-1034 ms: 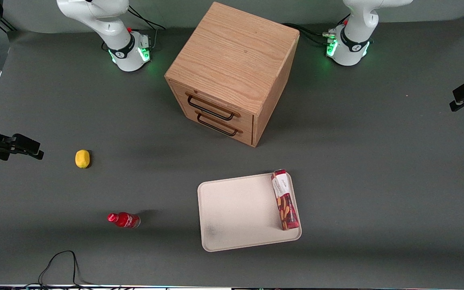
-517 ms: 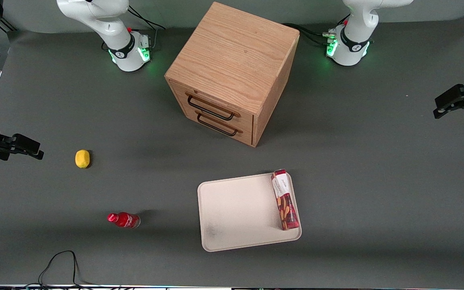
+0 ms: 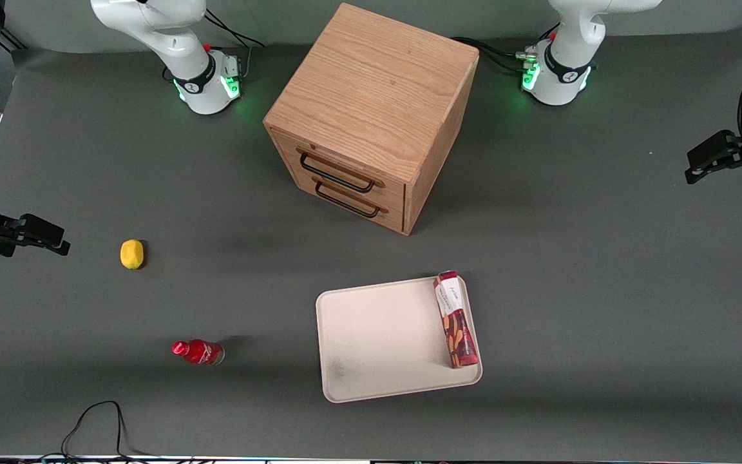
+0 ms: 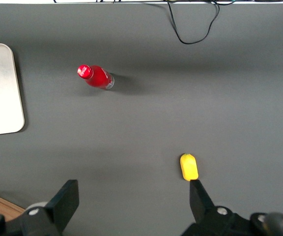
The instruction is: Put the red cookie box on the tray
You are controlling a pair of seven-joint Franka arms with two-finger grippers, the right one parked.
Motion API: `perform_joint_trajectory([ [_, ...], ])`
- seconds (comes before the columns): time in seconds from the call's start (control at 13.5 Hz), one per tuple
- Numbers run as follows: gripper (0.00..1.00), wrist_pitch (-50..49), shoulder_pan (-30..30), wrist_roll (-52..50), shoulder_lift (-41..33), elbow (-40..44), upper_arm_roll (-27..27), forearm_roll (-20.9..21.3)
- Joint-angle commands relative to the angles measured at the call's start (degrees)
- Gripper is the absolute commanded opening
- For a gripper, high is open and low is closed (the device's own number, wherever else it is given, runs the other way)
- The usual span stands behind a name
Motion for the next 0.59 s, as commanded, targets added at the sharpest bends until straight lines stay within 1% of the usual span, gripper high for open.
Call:
perform_joint_trajectory([
  [0.0,1.00,-0.8,0.7,-0.7,-2.3,-2.1,-1.1,0.1],
  [0.52,1.00,-2.2,0.8,-1.1,-2.2,-1.6,-1.1,0.1],
])
